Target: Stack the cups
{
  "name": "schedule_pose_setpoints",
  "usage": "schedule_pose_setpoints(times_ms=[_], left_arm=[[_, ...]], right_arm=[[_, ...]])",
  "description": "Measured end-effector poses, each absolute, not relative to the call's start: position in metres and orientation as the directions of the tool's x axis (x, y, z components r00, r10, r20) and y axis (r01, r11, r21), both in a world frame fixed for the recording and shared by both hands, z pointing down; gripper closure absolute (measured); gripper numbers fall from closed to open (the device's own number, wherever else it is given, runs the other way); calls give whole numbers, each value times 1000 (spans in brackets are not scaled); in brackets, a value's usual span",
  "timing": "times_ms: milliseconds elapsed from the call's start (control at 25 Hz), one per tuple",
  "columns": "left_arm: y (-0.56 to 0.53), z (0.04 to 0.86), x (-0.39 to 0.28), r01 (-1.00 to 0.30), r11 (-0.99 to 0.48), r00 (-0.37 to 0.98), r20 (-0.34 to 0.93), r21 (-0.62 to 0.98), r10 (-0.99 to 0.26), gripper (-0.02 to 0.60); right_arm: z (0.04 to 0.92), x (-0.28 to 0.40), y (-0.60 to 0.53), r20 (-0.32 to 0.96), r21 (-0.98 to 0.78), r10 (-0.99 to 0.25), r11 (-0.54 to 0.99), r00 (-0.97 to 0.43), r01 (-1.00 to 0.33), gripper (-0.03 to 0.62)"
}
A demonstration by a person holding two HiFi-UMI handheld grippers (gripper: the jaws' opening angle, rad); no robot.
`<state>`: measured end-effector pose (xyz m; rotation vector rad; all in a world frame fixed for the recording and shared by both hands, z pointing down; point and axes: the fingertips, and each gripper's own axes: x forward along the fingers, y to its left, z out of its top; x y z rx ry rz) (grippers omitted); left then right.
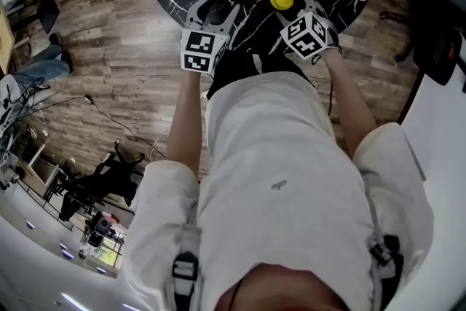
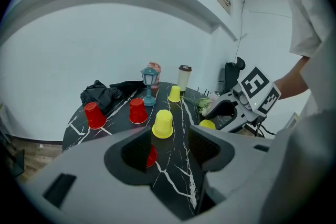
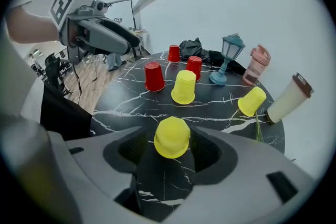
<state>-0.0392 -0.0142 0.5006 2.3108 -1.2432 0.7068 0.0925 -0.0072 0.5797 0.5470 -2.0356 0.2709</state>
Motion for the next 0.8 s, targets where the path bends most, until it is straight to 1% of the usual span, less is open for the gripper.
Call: schedule_pose_setpoints(times_ms=[320, 440, 800], left_arm=[[-6, 504, -36, -850, -510, 472, 618, 129, -629, 367], [-4, 504, -37, -851, -509, 470, 619, 128, -629, 368], [-4, 499, -40, -852, -511, 464, 620, 115, -633, 367]], right_arm=[[587, 95, -11, 872, 37, -267, 872, -410, -489, 368], [587, 95, -12, 872, 42, -269, 873, -408, -486, 385], [582, 91, -12, 864, 41, -273, 875, -422, -483, 385]])
